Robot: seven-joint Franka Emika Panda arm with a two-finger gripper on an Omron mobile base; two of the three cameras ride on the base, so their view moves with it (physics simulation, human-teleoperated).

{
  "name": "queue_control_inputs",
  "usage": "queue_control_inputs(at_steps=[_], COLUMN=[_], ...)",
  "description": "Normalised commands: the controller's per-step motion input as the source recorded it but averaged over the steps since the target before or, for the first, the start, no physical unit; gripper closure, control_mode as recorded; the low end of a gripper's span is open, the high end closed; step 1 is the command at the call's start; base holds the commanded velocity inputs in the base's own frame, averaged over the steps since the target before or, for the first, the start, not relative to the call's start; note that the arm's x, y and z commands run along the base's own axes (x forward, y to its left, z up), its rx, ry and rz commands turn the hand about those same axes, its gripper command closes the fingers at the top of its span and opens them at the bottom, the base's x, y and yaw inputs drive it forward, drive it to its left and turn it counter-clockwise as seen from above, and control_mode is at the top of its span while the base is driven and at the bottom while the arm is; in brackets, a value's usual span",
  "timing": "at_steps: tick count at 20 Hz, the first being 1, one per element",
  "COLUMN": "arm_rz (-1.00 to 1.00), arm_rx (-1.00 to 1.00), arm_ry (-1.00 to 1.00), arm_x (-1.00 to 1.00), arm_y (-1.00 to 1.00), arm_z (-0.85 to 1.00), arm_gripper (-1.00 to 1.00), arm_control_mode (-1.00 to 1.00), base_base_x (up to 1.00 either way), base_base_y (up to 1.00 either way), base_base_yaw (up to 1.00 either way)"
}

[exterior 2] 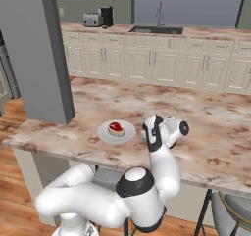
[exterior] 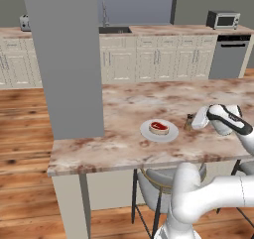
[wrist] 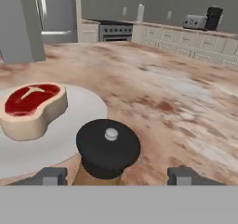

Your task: Retrieve the shaker from the cabinet and place it next the steak on a plate on the dining table.

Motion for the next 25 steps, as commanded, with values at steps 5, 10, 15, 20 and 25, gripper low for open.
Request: queue_control_inputs(at_steps=[5,10,15,20,25], arm_rz=[0.00,0.02,0.15,0.19,0.19], arm_rx=[0.00,0.00,-0.01,-0.05,-0.05], arm_ry=[-0.05,-0.14,-0.30,-0.40,-0.40], arm_x=[-0.48,-0.68,-0.78,-1.00,-1.00], arm_y=[-0.25,-0.02,0.00,0.00,0.00], arm_z=[0.16,0.16,0.87,1.00,1.00], arm_gripper=[-1.00,-1.00,-1.00,-1.00,-1.00], arm_control_mode=[-1.00,-1.00,-1.00,-1.00,-1.00], base_base_x=[0.00,0.00,0.00,0.00,0.00], base_base_y=[0.00,0.00,0.00,0.00,0.00], base_base_yaw=[0.00,0.00,0.00,0.00,0.00])
